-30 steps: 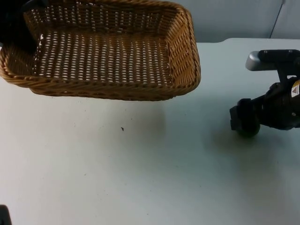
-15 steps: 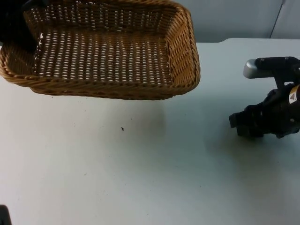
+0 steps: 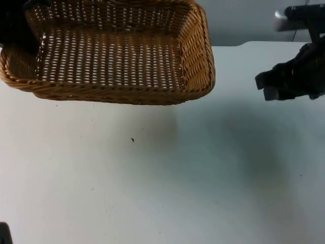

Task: Pick up the basket with the left hand and place the ball into the basket with the right hand.

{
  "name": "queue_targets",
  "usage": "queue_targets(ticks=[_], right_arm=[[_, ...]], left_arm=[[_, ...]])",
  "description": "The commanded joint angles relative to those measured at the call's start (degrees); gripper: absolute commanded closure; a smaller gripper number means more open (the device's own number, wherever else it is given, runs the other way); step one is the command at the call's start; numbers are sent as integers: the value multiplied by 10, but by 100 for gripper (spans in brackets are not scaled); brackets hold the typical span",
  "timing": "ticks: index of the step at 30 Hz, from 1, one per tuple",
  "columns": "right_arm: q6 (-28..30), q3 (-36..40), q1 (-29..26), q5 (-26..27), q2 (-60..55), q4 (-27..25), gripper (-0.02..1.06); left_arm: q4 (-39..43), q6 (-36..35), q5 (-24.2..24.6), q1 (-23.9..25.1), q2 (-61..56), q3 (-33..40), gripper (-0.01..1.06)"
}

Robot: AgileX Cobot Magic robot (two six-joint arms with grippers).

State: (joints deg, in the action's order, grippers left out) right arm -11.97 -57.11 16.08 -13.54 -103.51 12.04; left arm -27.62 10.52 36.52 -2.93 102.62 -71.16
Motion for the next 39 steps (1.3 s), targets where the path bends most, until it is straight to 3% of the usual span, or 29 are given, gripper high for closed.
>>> queue_targets(ticks=[1,8,14,16,21,29,39], right_arm=[[7,-35,5,-53,27,-3,105],[31,-114,48,-128,79,-10,105],[108,-158,128,-146,94,-111,105],[141,-158,160,-142,94,-143,105],[141,-158,205,-127,89,-149,105],[141,-158,227,-116,59,-168,105],[245,-158,230,-52,-9,-255,105]], left_arm=[[-18,-2,-13,-1,-6,-1,105],[-18,-2,12,-1,-6,-1,105],[-31,-2,38,-1,-6,-1,105],[-44,-2,55,-1,-6,-1,105],[-67,-2,85,-1,-6,-1,105],[-92,5,142,-1,-6,-1,105],[-103,16,161,-1,-6,-1,105]])
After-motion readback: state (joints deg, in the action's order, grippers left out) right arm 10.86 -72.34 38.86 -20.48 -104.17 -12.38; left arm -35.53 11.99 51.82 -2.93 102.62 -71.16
